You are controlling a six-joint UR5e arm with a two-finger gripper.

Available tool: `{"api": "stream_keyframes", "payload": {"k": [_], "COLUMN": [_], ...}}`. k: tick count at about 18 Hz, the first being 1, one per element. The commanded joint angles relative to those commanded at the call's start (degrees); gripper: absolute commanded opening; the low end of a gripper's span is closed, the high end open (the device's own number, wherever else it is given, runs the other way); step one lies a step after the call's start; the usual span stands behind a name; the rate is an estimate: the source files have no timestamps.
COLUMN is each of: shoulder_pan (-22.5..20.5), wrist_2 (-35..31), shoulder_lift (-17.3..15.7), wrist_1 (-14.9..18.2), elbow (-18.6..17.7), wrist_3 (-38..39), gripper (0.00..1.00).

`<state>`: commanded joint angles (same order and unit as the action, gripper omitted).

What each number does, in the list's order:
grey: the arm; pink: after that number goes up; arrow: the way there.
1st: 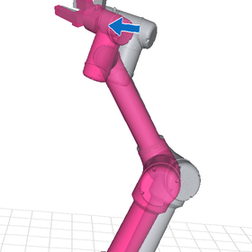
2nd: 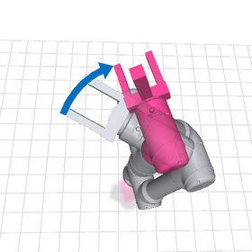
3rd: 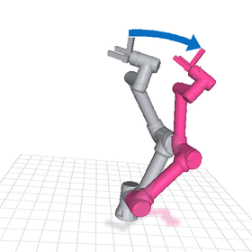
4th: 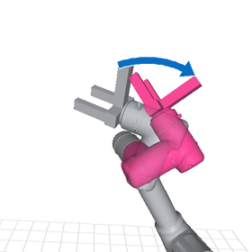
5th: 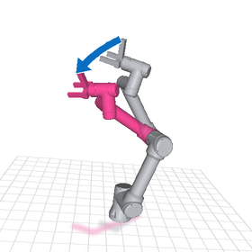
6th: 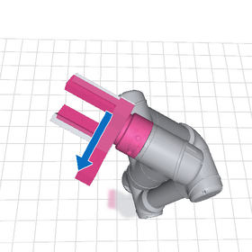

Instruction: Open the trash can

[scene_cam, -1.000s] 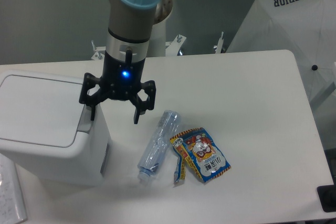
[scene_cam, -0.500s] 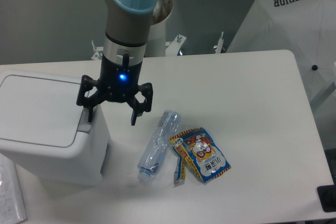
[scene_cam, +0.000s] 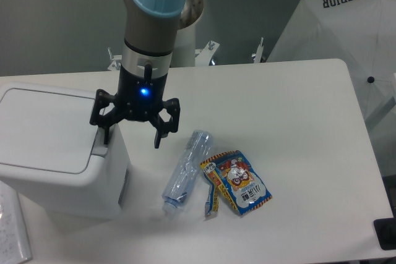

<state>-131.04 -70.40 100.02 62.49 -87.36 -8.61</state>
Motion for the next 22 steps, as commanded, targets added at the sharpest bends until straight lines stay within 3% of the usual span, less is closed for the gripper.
{"api": "stream_keyframes", "payload": {"k": [9,15,22], "shoulder_pan": [-0.1,-1.1,-7.5], "wrist_2": [0.1,0.2,-0.1], "shoulder_lift": [-0.1,-0.5,-0.1], "wrist_1": [0.1,0.1,-0.3], "elbow": [0.3,4.6,4.0], "wrist_3": [0.0,-1.0,-8.2], "gripper": [1.0,1.0,1.0]}}
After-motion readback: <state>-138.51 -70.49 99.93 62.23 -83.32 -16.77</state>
